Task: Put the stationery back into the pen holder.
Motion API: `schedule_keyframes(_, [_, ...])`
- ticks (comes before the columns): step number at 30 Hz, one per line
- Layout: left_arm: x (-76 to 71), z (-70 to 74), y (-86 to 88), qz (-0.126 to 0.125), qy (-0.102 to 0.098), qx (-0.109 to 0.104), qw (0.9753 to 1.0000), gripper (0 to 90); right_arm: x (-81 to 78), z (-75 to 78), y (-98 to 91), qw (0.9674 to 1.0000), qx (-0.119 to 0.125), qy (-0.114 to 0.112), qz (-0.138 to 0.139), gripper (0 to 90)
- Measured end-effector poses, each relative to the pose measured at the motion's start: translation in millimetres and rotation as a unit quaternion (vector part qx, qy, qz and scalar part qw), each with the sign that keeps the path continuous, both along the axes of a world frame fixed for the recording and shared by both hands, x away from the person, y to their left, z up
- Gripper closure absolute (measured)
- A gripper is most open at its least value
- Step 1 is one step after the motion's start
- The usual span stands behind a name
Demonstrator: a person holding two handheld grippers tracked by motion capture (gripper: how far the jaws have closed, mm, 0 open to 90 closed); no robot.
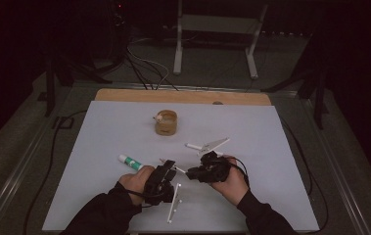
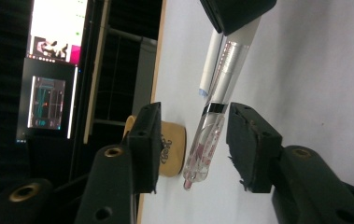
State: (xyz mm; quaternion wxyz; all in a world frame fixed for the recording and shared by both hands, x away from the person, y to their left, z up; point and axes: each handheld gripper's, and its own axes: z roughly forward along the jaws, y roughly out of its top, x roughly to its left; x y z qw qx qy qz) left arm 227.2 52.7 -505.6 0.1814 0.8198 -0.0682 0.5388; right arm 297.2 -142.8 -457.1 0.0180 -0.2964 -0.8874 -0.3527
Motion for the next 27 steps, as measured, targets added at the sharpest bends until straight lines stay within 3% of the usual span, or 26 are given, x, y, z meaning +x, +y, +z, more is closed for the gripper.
schedule_keyframes(6, [1.0,-6.3,-2.0,-0.001,-0.013,0.018,0.9997,65.7,0.8,1.6,1.4,1.0000,0.001,-0.001,0.001,80.1])
schedule_keyframes(16, [1.9,-9.3,-5.3,-0.007,-0.025,0.041,0.9988,67.9,0.0,3.4,5.0,0.9999,0.007,0.003,0.007,80.2])
schedule_keyframes(25, [3.9,-11.5,-8.8,-0.003,-0.019,0.064,0.9978,79.4,-0.2,4.4,8.0,0.9999,0.010,0.007,0.012,80.1])
schedule_keyframes(27, [4.7,-11.6,-8.0,-0.005,-0.014,0.057,0.9983,80.0,0.4,4.0,8.3,0.9998,0.010,0.008,0.012,79.8])
